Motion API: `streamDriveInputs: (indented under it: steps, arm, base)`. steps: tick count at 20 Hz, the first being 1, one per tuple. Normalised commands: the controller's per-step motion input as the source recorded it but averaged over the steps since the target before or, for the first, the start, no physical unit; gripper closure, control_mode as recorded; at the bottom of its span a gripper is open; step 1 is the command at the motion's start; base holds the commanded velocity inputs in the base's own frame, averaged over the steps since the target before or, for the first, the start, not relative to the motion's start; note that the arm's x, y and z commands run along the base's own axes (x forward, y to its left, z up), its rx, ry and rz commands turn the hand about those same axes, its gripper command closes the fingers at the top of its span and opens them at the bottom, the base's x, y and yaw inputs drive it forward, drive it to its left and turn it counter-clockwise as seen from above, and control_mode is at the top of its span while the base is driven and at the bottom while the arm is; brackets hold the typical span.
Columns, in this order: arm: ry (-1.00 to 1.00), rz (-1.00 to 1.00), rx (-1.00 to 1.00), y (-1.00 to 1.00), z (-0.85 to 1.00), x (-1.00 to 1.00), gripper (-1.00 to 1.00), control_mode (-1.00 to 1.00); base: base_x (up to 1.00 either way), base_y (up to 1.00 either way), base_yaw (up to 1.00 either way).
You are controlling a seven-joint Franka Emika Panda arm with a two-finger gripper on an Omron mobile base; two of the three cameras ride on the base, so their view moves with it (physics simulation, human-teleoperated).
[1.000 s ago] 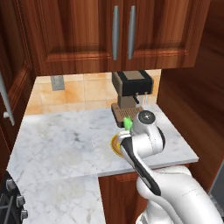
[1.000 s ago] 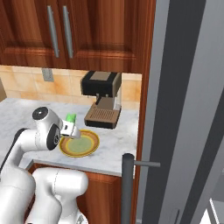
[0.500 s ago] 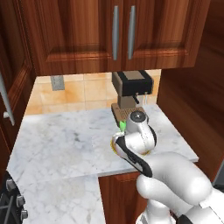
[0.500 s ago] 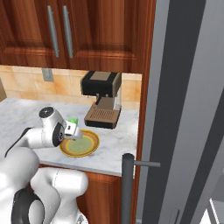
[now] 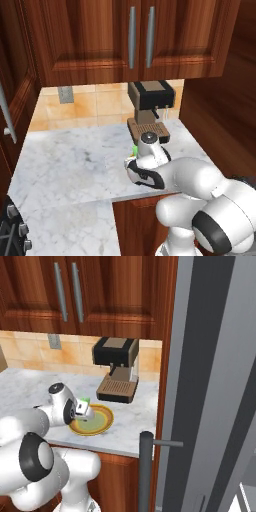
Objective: Pick corn from the fridge and place it on the plate on the counter.
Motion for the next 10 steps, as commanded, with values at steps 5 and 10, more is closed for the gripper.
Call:
streamDriveInputs:
  steps: [5, 10]
  arm:
    - [0.0, 0.0, 0.0, -0.14, -0.64, 0.0, 1.0, -1.0]
    - [0.0, 0.0, 0.0, -0.18, -0.58, 0.0, 1.0, -1.0]
  base:
    - [0.0, 0.0, 0.0]
    - [0.0, 0.0, 0.0]
